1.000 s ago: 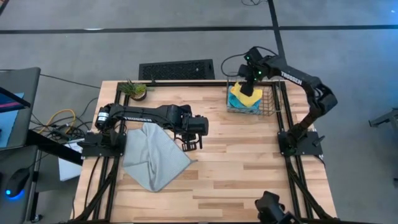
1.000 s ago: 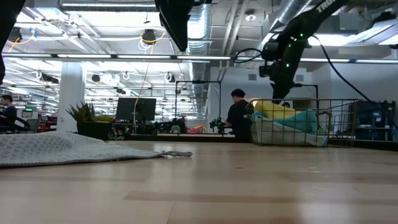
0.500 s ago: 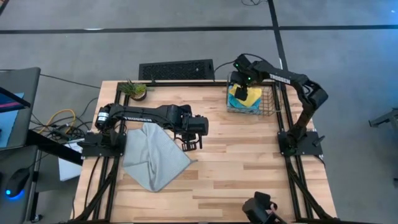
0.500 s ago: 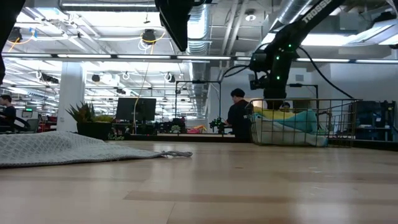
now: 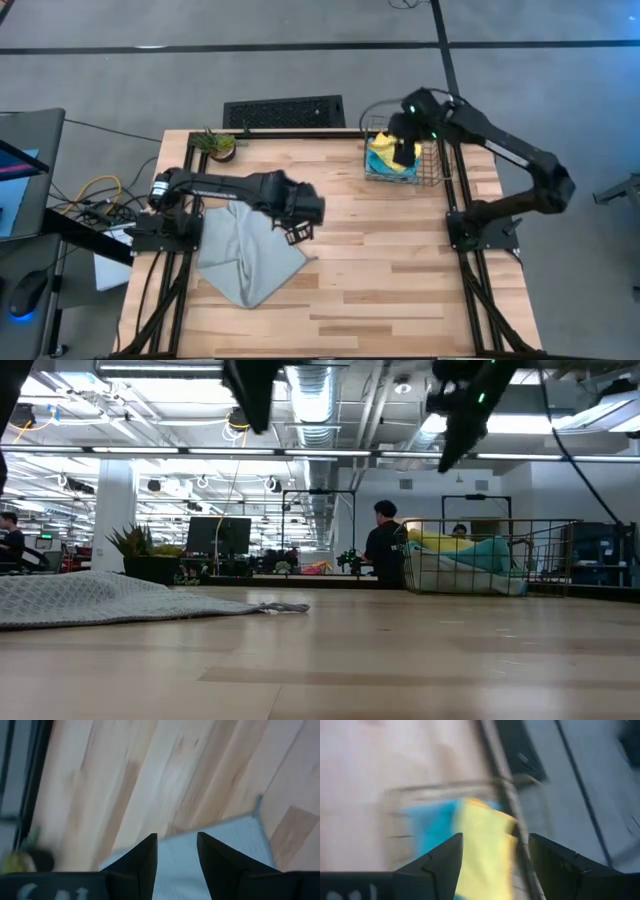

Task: Fold microfiber towels
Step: Fold the gray microfiber cloth

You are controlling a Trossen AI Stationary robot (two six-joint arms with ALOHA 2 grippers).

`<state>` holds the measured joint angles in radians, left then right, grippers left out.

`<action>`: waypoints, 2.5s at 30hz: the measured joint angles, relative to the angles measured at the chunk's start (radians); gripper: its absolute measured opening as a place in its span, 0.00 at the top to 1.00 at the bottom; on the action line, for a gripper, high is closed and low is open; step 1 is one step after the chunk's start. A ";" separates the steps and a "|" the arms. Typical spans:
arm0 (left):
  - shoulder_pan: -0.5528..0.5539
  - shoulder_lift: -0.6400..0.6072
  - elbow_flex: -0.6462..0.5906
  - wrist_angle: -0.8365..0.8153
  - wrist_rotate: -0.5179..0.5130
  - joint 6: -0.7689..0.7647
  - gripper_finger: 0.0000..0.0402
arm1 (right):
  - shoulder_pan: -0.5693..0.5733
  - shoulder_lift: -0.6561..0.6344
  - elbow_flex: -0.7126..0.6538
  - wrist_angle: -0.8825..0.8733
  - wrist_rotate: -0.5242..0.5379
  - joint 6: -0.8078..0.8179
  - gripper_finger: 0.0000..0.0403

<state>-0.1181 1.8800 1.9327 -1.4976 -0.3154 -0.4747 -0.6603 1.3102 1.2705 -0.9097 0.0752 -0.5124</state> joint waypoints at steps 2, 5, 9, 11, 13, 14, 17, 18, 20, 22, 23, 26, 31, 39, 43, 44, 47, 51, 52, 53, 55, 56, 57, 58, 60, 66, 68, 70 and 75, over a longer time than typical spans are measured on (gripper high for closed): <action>-0.038 -0.012 0.000 -0.064 -0.027 -0.109 0.67 | 0.081 -0.047 0.000 -0.043 -0.058 0.001 0.38; -0.104 -0.026 0.000 -0.070 -0.016 -0.244 0.67 | 0.215 -0.077 0.000 -0.074 -0.155 0.035 0.38; -0.205 -0.035 -0.001 -0.075 0.006 -0.424 0.67 | 0.386 -0.069 0.000 -0.060 -0.229 0.079 0.38; -0.258 -0.033 -0.001 -0.072 0.029 -0.495 0.67 | 0.466 -0.041 0.000 -0.031 -0.228 0.091 0.38; -0.312 -0.033 -0.001 -0.074 0.045 -0.588 0.67 | 0.533 -0.002 0.000 0.012 -0.229 0.094 0.38; -0.339 -0.031 -0.001 -0.074 0.049 -0.638 0.67 | 0.564 0.024 0.000 0.041 -0.229 0.089 0.38; -0.413 -0.027 -0.002 -0.073 0.046 -0.799 0.67 | 0.634 0.109 0.000 0.140 -0.229 0.047 0.38; -0.436 -0.027 -0.001 -0.073 0.045 -0.854 0.67 | 0.651 0.142 0.000 0.183 -0.231 0.028 0.38; -0.479 -0.028 -0.001 -0.074 0.041 -0.959 0.67 | 0.676 0.204 0.000 0.235 -0.231 -0.009 0.38; -0.519 -0.028 -0.001 -0.073 0.040 -1.051 0.67 | 0.693 0.271 0.000 0.306 -0.231 -0.038 0.38; -0.537 -0.028 -0.001 -0.074 0.039 -1.092 0.67 | 0.699 0.303 0.000 0.327 -0.231 -0.054 0.38; -0.584 -0.028 -0.001 -0.073 0.010 -1.199 0.67 | 0.720 0.402 0.000 0.407 -0.231 -0.112 0.38; -0.630 -0.028 -0.001 -0.074 -0.034 -1.301 0.67 | 0.756 0.537 0.000 0.519 -0.231 -0.146 0.38; -0.636 -0.028 -0.001 -0.073 -0.033 -1.290 0.67 | 0.791 0.691 0.072 0.629 -0.233 -0.138 0.38; -0.634 -0.028 -0.001 -0.073 -0.033 -1.277 0.67 | 0.798 0.777 0.122 0.644 -0.233 -0.108 0.38; -0.634 -0.028 -0.001 -0.073 -0.033 -1.276 0.67 | 0.798 0.793 0.134 0.645 -0.233 -0.108 0.38; -0.633 -0.028 -0.001 -0.073 -0.033 -1.276 0.67 | 0.797 0.843 0.174 0.644 -0.230 -0.086 0.38; -0.633 -0.028 -0.001 -0.073 -0.032 -1.276 0.67 | 0.797 0.884 0.219 0.649 -0.228 -0.029 0.38; -0.633 -0.027 -0.001 -0.073 -0.032 -1.276 0.67 | 0.797 0.890 0.225 0.657 -0.227 -0.029 0.38; -0.633 -0.027 -0.001 -0.074 -0.032 -1.276 0.67 | 0.796 0.890 0.224 0.630 -0.228 -0.026 0.38; -0.633 -0.028 -0.001 -0.073 -0.032 -1.276 0.67 | 0.796 0.898 0.229 0.638 -0.224 -0.026 0.38; -0.633 -0.027 -0.001 -0.073 -0.030 -1.276 0.67 | 0.796 0.907 0.232 0.645 -0.221 -0.026 0.38; -0.633 -0.027 -0.001 -0.073 -0.029 -1.276 0.67 | 0.796 0.908 0.232 0.641 -0.209 -0.025 0.38; -0.633 -0.027 -0.001 -0.074 -0.027 -1.276 0.67 | 0.797 0.908 0.232 0.633 -0.194 -0.025 0.39; -0.633 -0.027 -0.001 -0.073 -0.021 -1.276 0.67 | 0.798 0.915 0.235 0.621 -0.175 -0.030 0.42; -0.633 -0.027 -0.001 -0.073 -0.011 -1.272 0.67 | 0.799 0.926 0.233 0.600 -0.176 -0.007 0.62; -0.633 -0.027 -0.001 -0.073 -0.011 -1.272 0.67 | 0.799 0.926 0.232 0.594 -0.177 -0.002 0.72; -0.633 -0.027 -0.001 -0.073 -0.011 -1.272 0.67 | 0.800 0.926 0.232 0.589 -0.178 0.011 0.84; -0.633 -0.027 -0.001 -0.073 -0.011 -1.272 0.67 | 0.799 0.927 0.233 0.566 -0.178 0.034 0.96</action>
<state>-0.7510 1.8526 1.9316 -1.5711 -0.3267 -1.7470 0.1390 2.2368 1.5036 -0.3438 -0.1028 -0.4784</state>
